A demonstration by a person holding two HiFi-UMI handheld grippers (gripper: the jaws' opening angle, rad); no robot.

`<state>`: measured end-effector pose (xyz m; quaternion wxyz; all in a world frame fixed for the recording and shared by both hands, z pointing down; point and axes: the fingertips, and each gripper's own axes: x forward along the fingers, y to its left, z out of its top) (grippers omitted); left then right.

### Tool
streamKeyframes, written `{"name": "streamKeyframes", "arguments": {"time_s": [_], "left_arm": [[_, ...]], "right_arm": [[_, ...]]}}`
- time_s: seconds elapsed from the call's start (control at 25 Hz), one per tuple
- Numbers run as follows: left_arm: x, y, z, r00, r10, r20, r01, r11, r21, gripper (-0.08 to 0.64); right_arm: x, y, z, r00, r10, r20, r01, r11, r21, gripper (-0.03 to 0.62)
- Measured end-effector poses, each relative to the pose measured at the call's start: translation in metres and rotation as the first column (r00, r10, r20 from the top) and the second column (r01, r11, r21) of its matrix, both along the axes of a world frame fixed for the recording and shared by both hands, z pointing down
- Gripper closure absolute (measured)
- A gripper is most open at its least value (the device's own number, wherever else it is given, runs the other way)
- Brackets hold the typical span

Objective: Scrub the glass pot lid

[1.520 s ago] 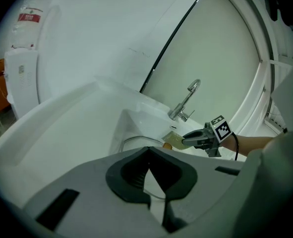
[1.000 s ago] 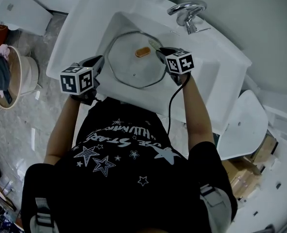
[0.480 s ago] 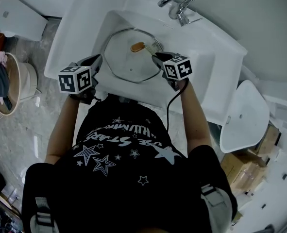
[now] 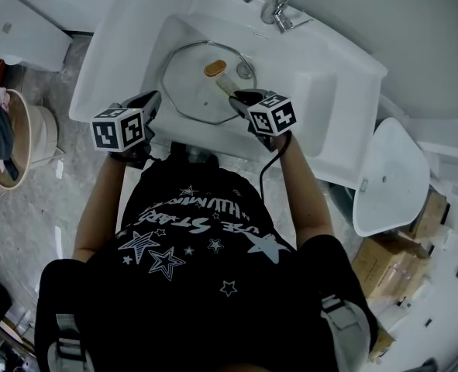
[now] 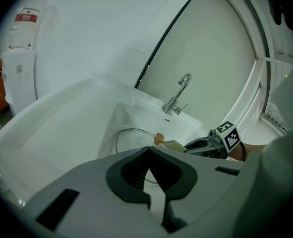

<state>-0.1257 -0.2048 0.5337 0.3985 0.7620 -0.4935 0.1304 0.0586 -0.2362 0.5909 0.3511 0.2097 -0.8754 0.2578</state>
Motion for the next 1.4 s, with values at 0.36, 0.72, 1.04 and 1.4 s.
{"name": "streamKeyframes", "arguments": {"time_s": [0.36,0.72,1.04,1.4], "left_arm": [[0.001,0.008,-0.001,1.000,-0.007,-0.006,0.007,1.000,0.006,0.552],[0.005,0.014,-0.007,1.000,-0.013,-0.001,0.013,1.000,0.017,0.552],[0.014,0.022,-0.010,1.000,-0.011,0.011,0.010,1.000,0.021,0.552],[0.023,0.029,-0.018,0.999,-0.016,0.029,0.015,0.999,0.032,0.552]], "right_arm": [[-0.037,0.032,-0.006,0.995,-0.095,0.024,0.095,0.995,-0.004,0.511],[-0.061,0.059,-0.019,0.983,-0.161,0.086,0.165,0.986,-0.033,0.511],[-0.071,0.070,-0.032,0.973,-0.155,0.171,0.167,0.984,-0.057,0.511],[-0.056,0.068,-0.051,0.968,-0.119,0.221,0.124,0.992,-0.008,0.514]]}}
